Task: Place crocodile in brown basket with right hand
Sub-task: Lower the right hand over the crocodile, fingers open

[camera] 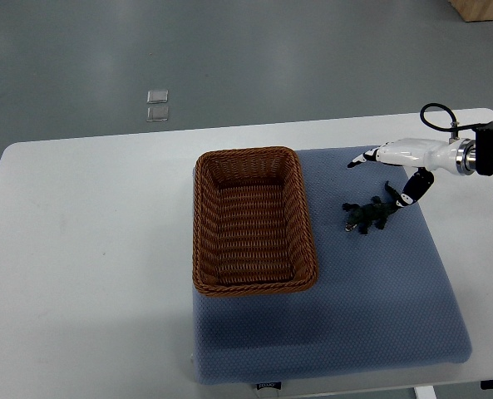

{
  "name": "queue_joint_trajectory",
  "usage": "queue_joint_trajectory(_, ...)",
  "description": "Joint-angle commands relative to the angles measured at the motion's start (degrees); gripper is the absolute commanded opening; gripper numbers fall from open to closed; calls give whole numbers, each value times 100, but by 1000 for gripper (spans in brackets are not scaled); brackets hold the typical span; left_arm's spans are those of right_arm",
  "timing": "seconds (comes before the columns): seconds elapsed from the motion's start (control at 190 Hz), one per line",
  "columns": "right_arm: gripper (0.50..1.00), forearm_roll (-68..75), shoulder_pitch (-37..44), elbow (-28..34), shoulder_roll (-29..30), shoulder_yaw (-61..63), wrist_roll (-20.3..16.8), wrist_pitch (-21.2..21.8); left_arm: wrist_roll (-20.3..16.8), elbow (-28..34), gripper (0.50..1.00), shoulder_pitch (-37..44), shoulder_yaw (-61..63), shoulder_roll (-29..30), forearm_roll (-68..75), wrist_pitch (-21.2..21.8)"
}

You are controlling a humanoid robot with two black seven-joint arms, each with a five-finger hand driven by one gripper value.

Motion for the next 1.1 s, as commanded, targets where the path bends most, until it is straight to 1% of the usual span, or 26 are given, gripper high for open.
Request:
queue_joint_trajectory(0.0,932,-113,0,-3,-3,-164,47,-177,-4,0,1000,0,0,0,0,0)
queue_joint_trajectory(0.415,930,-465,-18,-3,41,-446,38,-528,5,0,1000,0,0,0,0,0)
queue_joint_trajectory(0.556,930,-456,-26,-30,59,-718,12,-801,-4,0,1000,0,0,0,0,0)
queue_joint_trajectory(0.646,928,-447,-35,-21,76,-718,-6,-897,5,0,1000,0,0,0,0,0)
queue_joint_trajectory(0.856,926,-439,-18,-3,94,-709,-23,-898,-4,0,1000,0,0,0,0,0)
queue_joint_trajectory(1.097,917,-412,-62,5,313,-700,-41,-898,-4,0,1000,0,0,0,0,0)
